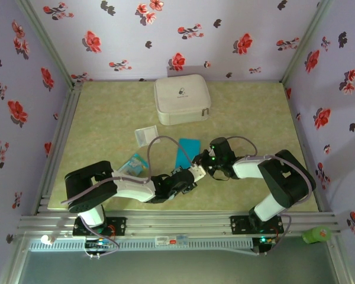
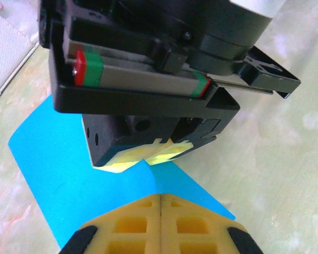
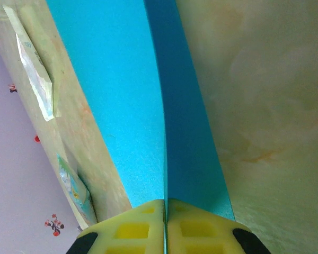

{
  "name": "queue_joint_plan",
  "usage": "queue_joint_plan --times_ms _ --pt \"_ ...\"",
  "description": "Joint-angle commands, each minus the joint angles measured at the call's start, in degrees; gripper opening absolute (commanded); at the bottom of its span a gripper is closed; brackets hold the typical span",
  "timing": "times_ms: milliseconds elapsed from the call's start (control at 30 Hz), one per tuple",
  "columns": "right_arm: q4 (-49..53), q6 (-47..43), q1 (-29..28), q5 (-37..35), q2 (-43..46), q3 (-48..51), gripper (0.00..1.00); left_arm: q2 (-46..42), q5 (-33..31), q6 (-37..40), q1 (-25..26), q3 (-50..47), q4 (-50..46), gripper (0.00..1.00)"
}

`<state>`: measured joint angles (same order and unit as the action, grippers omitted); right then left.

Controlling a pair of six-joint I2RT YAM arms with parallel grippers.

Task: Fold a paper plane with a square sheet of paper (pick it up from the middle)
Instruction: Fold the triangle a second time at the center of the table.

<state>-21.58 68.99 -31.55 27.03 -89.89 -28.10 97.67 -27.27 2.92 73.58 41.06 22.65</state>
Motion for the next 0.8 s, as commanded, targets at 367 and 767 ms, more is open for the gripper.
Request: queue_joint_plan --times_ms 367,767 --pt "11.7 -5.2 0.6 -4.7 7.0 -1.9 0.4 -4.8 11.0 -13.0 -5.2 3.1 -8.5 0.0" --pt "29.2 -9.9 2.4 -14.5 24.8 0.3 0.47 -5.9 31.0 -24.1 -13.0 5.7 -11.8 0.0"
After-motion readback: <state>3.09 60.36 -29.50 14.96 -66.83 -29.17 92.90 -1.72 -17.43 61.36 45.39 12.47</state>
